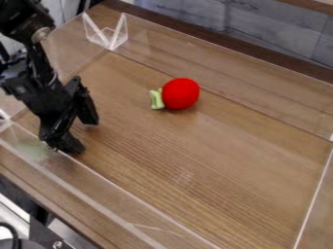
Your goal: Put the green stick in the brown bowl
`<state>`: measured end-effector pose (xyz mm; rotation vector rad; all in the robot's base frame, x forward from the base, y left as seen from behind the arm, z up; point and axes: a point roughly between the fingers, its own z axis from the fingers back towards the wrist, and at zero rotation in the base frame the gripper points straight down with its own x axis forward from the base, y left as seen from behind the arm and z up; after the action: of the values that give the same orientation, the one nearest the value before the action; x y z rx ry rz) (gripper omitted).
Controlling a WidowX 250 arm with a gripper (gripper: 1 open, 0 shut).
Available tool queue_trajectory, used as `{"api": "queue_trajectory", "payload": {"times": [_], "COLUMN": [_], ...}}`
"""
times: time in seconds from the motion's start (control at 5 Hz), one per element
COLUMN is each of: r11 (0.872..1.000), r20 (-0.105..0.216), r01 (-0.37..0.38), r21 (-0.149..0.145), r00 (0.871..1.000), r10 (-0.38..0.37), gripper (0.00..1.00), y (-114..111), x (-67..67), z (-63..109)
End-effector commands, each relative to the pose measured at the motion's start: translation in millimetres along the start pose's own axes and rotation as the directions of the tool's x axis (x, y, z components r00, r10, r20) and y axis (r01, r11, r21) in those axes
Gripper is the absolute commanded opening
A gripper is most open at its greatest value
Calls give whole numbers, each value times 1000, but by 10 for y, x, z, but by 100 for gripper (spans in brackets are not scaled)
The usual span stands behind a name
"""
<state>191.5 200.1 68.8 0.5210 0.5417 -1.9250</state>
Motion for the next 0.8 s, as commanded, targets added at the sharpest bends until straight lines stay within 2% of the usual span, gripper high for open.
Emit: {"api": "queue_trajectory", "payload": {"times": [0.0,0.2,0.4,0.6], "r11": [999,997,996,996], "r20": [-20,-18,-17,-6], "r01": [-30,-65,-71,-73], "r21": [-16,-48,-53,-49], "r00": [999,998,997,997], "r10": [30,64,70,73], "gripper": [100,100,100,0], "y": [88,185,154,231], "x": [-180,-259,-280,-334], "z": [-12,-5,23,71]}}
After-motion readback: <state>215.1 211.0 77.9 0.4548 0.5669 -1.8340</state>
